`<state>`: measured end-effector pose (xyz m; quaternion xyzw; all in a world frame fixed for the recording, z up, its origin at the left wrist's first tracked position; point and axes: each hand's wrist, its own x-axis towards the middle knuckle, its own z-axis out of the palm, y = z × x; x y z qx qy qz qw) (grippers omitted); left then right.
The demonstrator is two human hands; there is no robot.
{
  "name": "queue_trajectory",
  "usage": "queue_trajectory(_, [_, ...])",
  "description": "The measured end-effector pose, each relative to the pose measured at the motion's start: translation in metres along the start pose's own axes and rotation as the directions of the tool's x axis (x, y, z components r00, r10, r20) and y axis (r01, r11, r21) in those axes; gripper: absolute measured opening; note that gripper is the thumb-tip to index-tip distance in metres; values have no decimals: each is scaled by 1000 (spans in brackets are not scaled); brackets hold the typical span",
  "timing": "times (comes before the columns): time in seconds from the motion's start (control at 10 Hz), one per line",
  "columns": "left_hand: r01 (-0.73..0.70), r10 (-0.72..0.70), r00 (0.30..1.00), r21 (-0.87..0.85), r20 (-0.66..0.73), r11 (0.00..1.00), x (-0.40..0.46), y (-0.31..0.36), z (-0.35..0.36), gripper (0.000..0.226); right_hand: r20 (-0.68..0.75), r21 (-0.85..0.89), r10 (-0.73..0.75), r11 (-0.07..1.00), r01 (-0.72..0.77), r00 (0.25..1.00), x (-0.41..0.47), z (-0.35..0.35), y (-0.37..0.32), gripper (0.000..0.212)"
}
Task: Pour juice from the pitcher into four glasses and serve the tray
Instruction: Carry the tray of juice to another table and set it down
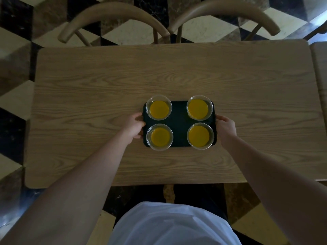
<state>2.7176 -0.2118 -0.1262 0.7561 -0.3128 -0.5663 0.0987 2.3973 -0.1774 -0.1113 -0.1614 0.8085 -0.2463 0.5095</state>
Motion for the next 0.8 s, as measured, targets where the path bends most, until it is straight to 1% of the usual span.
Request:
queue_trajectory(0.1, [5, -7, 999, 77, 38, 997, -11, 9, -7, 53, -42, -136, -17, 991, 11, 999, -10, -4, -6, 39])
queue_trajectory(0.2, [-69, 70, 998, 171, 2, 983, -28, 22, -19, 50, -76, -207, -69, 977, 52, 995, -26, -9, -16, 35])
queue_trajectory(0.3, [-232, 263, 964, 336, -47, 913, -54, 37, -32, 49, -81, -261, -125, 960, 100, 989, -56, -10, -33, 18])
queue_trajectory(0.4, [-374, 430, 902, 417, -46, 828, -84, 56, -41, 47, -81, -319, -247, 924, 209, 966, -95, -7, -56, 23])
queue_trajectory(0.5, [-460, 505, 863, 442, 19, 770, -115, 73, -43, 48, 22, -403, -347, 855, 326, 937, -128, -1, -80, 20])
queue_trajectory(0.6, [-512, 565, 822, 528, 73, 677, -147, 85, -39, 55, 135, -504, -409, 756, 418, 902, -162, -1, -93, 35])
queue_trajectory(0.7, [-544, 591, 797, 570, 122, 616, -178, 87, -27, 57, 183, -585, -472, 653, 482, 862, -192, -8, -89, 39])
queue_trajectory(0.8, [-545, 616, 776, 638, 138, 543, -205, 81, -10, 57, 235, -656, -515, 542, 526, 824, -217, -24, -69, 39])
